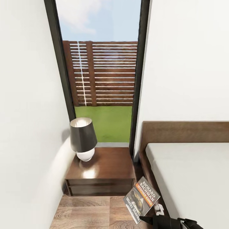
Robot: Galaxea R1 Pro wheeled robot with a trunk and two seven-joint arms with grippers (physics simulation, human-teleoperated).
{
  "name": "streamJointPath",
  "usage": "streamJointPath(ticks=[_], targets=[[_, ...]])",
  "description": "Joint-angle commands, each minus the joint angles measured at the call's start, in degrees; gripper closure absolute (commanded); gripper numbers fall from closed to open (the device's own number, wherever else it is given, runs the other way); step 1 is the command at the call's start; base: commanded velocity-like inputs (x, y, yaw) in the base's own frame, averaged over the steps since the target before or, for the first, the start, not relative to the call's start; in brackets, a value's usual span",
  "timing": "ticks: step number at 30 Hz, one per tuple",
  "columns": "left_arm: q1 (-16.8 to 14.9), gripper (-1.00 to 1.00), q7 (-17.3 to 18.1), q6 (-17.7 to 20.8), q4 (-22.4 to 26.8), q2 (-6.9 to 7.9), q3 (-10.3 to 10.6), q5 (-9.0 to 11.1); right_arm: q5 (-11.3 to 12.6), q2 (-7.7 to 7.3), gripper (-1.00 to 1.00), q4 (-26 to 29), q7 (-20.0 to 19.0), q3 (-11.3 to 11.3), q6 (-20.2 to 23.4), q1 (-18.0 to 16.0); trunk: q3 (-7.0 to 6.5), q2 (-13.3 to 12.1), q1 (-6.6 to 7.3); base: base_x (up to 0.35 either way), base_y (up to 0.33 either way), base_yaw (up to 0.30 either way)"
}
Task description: In the bedroom, move the book from the bed onto either nightstand, and place the two sandals side by side next to the bed.
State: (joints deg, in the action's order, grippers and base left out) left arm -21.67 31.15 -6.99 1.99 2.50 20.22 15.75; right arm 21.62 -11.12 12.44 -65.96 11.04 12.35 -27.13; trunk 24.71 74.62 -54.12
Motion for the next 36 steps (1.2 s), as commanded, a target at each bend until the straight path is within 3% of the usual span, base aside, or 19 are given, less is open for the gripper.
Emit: streamJointPath(ticks=[1,3,5,7,11,14,17,21,25,28,31,33,36], targets=[[-0.1,-1.0,3.8,-0.1,1.0,0.37,0.3,0.6,0.6,-0.04,1.0,0.0,-0.1,0.4,0.6,0.0,0.06,0.0,0.0,0.002,0.0,0.0],[-0.1,-1.0,9.8,0.3,3.2,1.55,-0.3,1.6,0.6,-0.04,1.0,0.0,-0.1,0.4,0.6,0.0,0.06,0.0,0.0,0.001,0.0,0.0],[-0.4,-1.0,15.7,1.8,5.8,3.18,-1.4,4.0,0.6,-0.04,1.0,0.0,-0.2,0.4,0.6,0.0,0.06,0.0,0.0,0.0,0.0,0.0],[-0.7,-1.0,22.3,7.3,9.6,4.96,-2.7,8.4,0.6,-0.04,1.0,0.0,-0.2,0.4,0.6,0.0,0.06,0.0,0.0,0.0,0.0,0.0],[-1.1,-1.0,27.0,17.7,18.8,7.44,-3.5,12.8,0.6,-0.04,1.0,0.0,-0.2,0.4,0.6,0.0,0.06,0.0,0.0,0.0,0.0,0.0],[-1.1,-1.0,28.3,22.1,24.4,9.6,-3.8,14.3,0.6,-0.04,1.0,0.0,-0.2,0.4,0.6,0.0,0.06,0.0,0.0,0.0,0.0,0.0],[-1.0,-1.0,28.7,23.3,26.2,10.76,-4.8,15.6,0.6,-0.04,1.0,0.0,-0.1,0.4,0.6,0.0,0.06,0.0,0.0,0.0,0.0,0.0],[-0.7,-1.0,28.6,21.2,25.3,10.94,-6.5,16.5,0.6,-0.04,1.0,0.0,-0.1,0.4,0.6,0.0,0.06,0.0,0.0,0.0,0.0,0.0],[-0.6,-1.0,28.8,16.4,23.1,10.89,-7.0,16.8,0.6,-0.03,1.0,0.3,-0.3,0.0,1.4,0.0,0.06,0.0,0.0,0.0,0.0,0.0],[-0.6,-1.0,28.8,15.3,22.7,10.86,-7.0,16.8,0.8,-0.08,1.0,1.2,-0.4,-0.2,5.4,-0.2,0.06,0.0,0.0,0.0,0.0,0.0],[-0.6,-1.0,28.9,15.1,22.6,10.55,-7.0,16.9,1.0,-0.07,1.0,1.6,-0.3,-0.4,14.8,-0.5,0.06,0.0,0.0,0.0,0.0,0.0],[-0.6,-1.0,28.8,15.0,22.5,9.56,-7.0,16.8,1.0,0.25,1.0,5.5,-0.1,-0.5,20.5,-0.7,0.06,0.0,0.0,0.0,0.0,0.0],[-0.6,-1.0,28.7,14.9,22.5,8.51,-7.0,16.8,1.0,0.59,1.0,14.1,0.1,-0.5,22.7,-0.7,0.06,0.0,0.0,0.0,0.0,0.0]])
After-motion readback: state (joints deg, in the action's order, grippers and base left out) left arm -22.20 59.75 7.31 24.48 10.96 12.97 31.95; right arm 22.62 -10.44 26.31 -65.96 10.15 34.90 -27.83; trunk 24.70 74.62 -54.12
